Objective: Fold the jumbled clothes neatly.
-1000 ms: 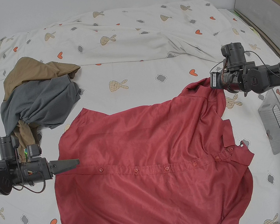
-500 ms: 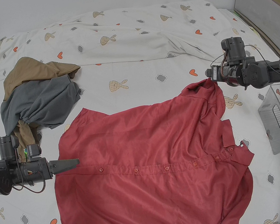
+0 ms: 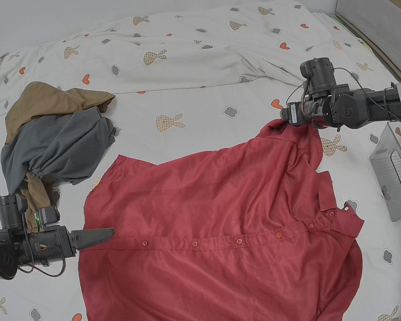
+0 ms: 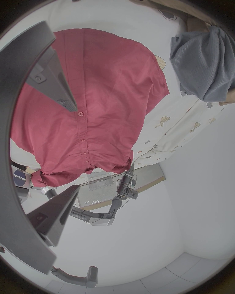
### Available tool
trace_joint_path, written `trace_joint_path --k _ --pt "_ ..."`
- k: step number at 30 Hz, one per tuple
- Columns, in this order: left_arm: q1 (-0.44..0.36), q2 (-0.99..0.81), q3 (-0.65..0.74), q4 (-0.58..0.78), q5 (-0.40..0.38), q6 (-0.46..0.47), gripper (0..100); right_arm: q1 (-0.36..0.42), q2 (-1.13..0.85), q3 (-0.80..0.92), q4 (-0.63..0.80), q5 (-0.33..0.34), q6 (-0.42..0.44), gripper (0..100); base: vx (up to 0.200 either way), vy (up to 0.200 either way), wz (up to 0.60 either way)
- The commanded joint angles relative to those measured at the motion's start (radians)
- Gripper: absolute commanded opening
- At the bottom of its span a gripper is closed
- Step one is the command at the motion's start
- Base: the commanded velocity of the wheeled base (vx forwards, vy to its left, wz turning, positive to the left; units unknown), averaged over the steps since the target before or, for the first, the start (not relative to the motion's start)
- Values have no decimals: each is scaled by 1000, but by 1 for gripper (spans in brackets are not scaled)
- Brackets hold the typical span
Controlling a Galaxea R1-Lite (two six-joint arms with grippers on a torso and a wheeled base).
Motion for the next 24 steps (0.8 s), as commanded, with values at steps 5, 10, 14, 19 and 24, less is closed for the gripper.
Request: trace_joint_path --k 5,10,14,19,24 --pt "0 -2 0 0 0 0 100 -5 5 35 -2 -3 -27 100 0 0 0" --pt "0 -3 1 0 0 0 100 -5 4 37 -3 -4 -33 100 0 0 0" --pt "0 -3 1 0 0 0 100 6 -36 72 -3 -7 -30 100 0 0 0" --pt "0 -3 1 0 0 0 100 17 -119 183 -6 -6 -32 100 0 0 0" --pt "-1 -11 6 0 0 0 100 5 -125 221 -8 -7 -32 100 0 0 0"
